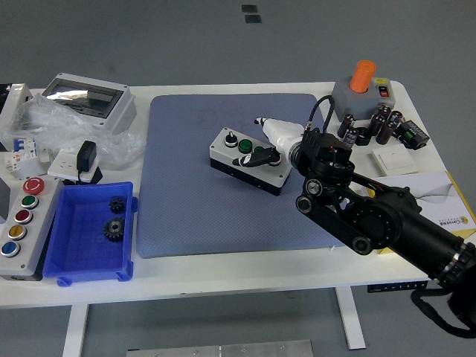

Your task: Pick up the button,place it on the desk,press the button,press the button

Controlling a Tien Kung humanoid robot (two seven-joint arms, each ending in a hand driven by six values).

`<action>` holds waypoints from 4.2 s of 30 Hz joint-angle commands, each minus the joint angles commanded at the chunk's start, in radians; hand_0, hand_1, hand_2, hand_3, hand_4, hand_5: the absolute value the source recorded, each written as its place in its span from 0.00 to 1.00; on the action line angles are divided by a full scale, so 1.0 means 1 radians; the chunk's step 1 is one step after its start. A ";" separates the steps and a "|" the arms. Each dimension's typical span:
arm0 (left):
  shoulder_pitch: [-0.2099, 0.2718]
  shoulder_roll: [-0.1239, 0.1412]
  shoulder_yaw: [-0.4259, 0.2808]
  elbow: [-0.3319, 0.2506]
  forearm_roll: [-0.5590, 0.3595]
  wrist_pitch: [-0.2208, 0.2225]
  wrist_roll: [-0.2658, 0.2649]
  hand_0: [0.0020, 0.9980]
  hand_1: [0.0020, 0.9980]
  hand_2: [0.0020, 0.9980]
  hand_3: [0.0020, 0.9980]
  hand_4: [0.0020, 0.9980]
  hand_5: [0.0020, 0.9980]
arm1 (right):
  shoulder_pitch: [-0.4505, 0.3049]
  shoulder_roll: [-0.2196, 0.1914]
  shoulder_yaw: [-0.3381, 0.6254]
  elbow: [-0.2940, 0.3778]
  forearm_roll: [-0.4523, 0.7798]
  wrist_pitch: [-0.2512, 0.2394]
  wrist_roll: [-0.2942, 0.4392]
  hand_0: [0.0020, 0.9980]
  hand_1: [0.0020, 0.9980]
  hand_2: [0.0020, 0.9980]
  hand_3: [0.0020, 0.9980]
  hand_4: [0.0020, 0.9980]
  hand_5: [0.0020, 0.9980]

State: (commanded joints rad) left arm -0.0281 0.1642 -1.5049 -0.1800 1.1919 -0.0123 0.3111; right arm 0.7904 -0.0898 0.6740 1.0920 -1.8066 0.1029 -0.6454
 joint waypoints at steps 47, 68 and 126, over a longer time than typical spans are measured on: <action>-0.017 -0.003 -0.002 0.000 0.022 0.000 -0.003 0.61 0.53 0.50 0.58 0.52 0.14 | 0.057 0.035 -0.196 -0.085 0.006 -0.091 0.000 0.24 0.49 0.48 0.66 0.48 0.03; -0.016 0.002 -0.002 0.000 0.018 0.004 -0.005 0.61 0.53 0.50 0.58 0.52 0.14 | 0.070 -0.010 -0.260 -0.011 -0.025 -0.141 0.000 0.22 0.45 0.36 0.44 0.39 0.00; -0.022 0.009 0.005 0.000 0.010 0.012 -0.014 0.61 0.53 0.50 0.58 0.49 0.17 | 0.243 -0.260 -0.663 0.111 0.030 -0.260 0.394 0.73 0.69 0.68 0.63 0.24 0.00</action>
State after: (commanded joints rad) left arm -0.0503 0.1733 -1.5004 -0.1800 1.2015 -0.0003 0.2969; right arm 1.0336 -0.3499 0.0106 1.2030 -1.7769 -0.1573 -0.2518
